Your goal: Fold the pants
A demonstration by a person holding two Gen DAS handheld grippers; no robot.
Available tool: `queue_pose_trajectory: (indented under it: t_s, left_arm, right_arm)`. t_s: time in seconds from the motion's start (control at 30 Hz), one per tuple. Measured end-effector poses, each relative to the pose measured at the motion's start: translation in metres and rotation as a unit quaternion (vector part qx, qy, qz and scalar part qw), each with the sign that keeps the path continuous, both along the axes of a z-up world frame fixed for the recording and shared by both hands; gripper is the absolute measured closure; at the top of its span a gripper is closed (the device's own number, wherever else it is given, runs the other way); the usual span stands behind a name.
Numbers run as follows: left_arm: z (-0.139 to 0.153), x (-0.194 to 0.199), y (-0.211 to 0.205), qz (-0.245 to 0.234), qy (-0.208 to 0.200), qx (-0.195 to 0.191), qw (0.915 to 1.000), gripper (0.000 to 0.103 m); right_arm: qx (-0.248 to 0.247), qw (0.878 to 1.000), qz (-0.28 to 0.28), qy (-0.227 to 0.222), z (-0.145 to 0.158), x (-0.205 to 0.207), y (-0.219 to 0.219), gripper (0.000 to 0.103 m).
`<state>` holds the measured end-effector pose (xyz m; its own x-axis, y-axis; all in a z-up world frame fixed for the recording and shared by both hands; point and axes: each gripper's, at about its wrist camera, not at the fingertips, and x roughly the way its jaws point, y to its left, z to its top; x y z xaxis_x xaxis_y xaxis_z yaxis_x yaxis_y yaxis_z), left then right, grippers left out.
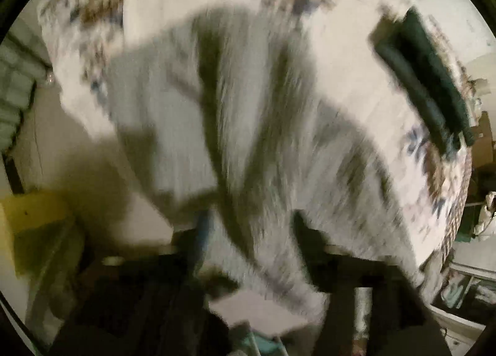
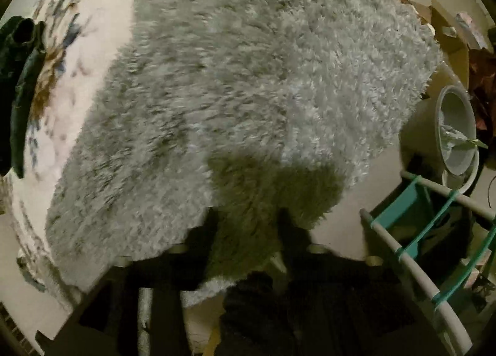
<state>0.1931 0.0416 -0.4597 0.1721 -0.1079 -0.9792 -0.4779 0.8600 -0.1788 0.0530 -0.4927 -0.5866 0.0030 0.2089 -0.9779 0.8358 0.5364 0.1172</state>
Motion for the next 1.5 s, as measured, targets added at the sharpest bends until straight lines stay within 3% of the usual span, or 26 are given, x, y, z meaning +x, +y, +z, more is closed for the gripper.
queue_pose_trajectory:
  t_s: [0.03, 0.13, 0.4, 0.43, 0.47, 0.5, 0.57, 0.67, 0.77, 0.9, 1.0, 1.1, 1.27, 1.33, 1.4, 1.5]
  left_arm:
    - [0.004, 0.007, 0.001, -0.006, -0.009, 0.010, 0.9999, 0.027]
    - [0.007, 0.042, 0.006, -0.022, -0.032, 0.042, 0.9983, 0.027]
    - [-0.041, 0.136, -0.015, -0.079, 0.002, 0.104, 0.9914, 0.030]
    - [-0.048, 0.141, -0.014, -0.086, 0.011, 0.111, 0.9901, 0.060]
    - [-0.055, 0.145, -0.010, -0.090, 0.017, 0.106, 0.9901, 0.083]
    - [-0.061, 0.145, -0.001, -0.094, 0.022, 0.092, 0.9911, 0.099]
    - [-0.058, 0.138, 0.016, -0.098, 0.004, 0.073, 0.9925, 0.099]
    - [-0.038, 0.111, 0.047, -0.106, -0.024, 0.077, 0.9911, 0.099]
    - [-0.031, 0.080, 0.096, -0.061, -0.015, 0.070, 0.9955, 0.099]
    - [-0.049, 0.041, 0.153, 0.015, 0.022, 0.044, 0.9987, 0.099]
    - [-0.061, 0.021, 0.164, 0.031, 0.027, 0.025, 0.9988, 0.099]
    - [-0.064, 0.010, 0.162, 0.024, 0.022, 0.019, 0.9993, 0.097]
    - [-0.058, -0.015, 0.176, 0.061, 0.011, -0.040, 0.9973, 0.093]
    - [-0.050, -0.026, 0.187, 0.090, -0.004, -0.050, 0.9947, 0.081]
    - [-0.041, -0.031, 0.193, 0.112, -0.023, -0.050, 0.9922, 0.078]
    - [-0.042, -0.024, 0.193, 0.106, -0.026, -0.037, 0.9933, 0.075]
  right_arm:
    - [-0.001, 1.000, 0.003, -0.005, 0.005, -0.001, 0.001, 0.040]
    - [-0.020, 0.999, 0.023, -0.022, 0.020, 0.000, 0.007, 0.030]
    - [-0.044, 0.998, 0.041, -0.031, 0.030, 0.031, 0.044, 0.027]
    - [-0.045, 0.998, 0.039, -0.030, 0.029, 0.033, 0.046, 0.027]
    - [-0.046, 0.998, 0.035, -0.027, 0.029, 0.034, 0.049, 0.027]
    - [-0.046, 0.998, 0.031, -0.026, 0.028, 0.034, 0.052, 0.027]
    - [-0.045, 0.998, 0.028, -0.024, 0.025, 0.036, 0.059, 0.027]
    - [-0.052, 0.998, 0.034, -0.020, 0.026, 0.042, 0.071, 0.027]
    - [-0.053, 0.998, 0.036, -0.020, 0.028, 0.041, 0.084, 0.027]
    - [-0.047, 0.998, 0.037, -0.018, 0.030, 0.033, 0.107, 0.027]
    - [-0.027, 0.998, 0.037, -0.033, 0.029, 0.026, 0.131, 0.027]
    - [0.027, 0.998, 0.023, -0.059, 0.019, 0.022, 0.158, 0.027]
    - [0.110, 0.989, -0.049, -0.088, -0.005, 0.015, 0.179, 0.027]
    - [0.107, 0.990, -0.059, -0.071, -0.014, 0.014, 0.183, 0.027]
    - [0.102, 0.991, -0.067, -0.055, -0.025, 0.014, 0.186, 0.027]
    - [0.101, 0.991, -0.076, -0.050, -0.031, 0.011, 0.193, 0.027]
